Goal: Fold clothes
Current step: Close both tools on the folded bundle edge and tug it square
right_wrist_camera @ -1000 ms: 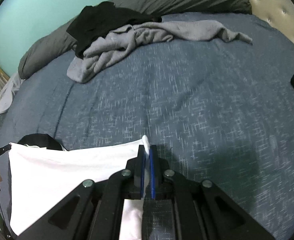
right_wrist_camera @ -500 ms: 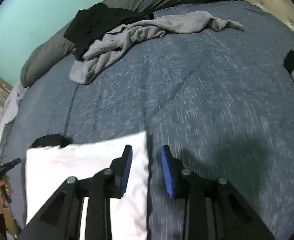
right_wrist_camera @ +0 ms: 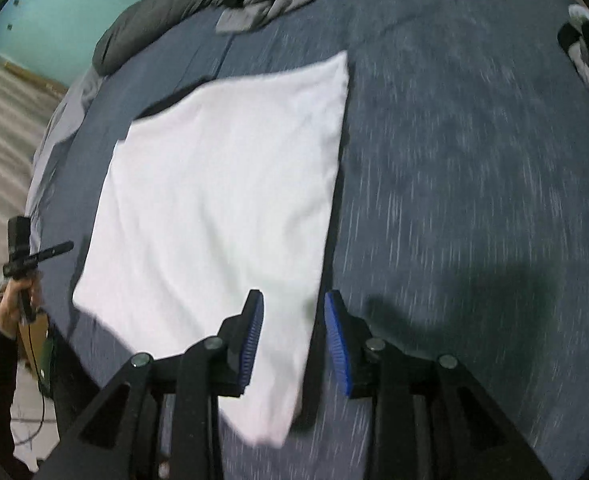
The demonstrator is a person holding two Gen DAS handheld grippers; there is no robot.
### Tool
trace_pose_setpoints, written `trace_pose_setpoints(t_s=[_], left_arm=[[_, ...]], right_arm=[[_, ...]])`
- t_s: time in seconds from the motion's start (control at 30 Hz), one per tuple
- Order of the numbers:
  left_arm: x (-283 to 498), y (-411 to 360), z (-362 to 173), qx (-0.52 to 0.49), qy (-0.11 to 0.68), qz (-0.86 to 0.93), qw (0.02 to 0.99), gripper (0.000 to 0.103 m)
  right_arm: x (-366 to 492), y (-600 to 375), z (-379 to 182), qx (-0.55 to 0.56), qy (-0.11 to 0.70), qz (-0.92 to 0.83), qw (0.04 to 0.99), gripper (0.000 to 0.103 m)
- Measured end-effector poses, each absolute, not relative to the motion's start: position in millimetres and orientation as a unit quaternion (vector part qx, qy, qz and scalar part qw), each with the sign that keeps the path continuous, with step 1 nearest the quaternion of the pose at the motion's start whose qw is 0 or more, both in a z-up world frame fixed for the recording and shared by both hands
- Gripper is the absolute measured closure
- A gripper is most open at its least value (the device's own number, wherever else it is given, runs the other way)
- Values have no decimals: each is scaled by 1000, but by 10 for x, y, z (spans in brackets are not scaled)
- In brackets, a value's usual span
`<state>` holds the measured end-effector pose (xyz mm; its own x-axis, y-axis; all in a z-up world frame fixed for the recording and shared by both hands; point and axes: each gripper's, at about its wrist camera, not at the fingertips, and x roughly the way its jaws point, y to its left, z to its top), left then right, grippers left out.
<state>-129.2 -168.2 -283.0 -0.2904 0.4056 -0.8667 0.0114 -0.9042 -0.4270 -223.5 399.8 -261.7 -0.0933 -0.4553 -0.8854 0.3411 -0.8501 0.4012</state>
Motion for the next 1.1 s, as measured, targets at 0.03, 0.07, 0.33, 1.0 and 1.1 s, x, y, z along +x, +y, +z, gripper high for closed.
trace_pose_setpoints(t_s=[0.03,0.07,0.33,1.0,1.1], left_arm=[[-1221,-1656,-2847,-587,-175,780,128,72],[-1156,-1638,-2865,-594,-171,775,131,72],[-882,-1482,-2878,-609,-161,764,139,72],[-791,-1299,-3072,-633,-142,749,132,72],[-789,-1279,-3101,-636,-140,748,130,72]], right_arm=[[-2143,4024,-2623,620,-46,-735,272,71],[-2068,4048,-2629,622,-45,-733,274,71],[-1682,4218,-2686,630,-25,-726,273,71],[-1524,3823,-2842,626,79,-717,297,101],[-1530,3853,-2746,615,98,-724,296,102]])
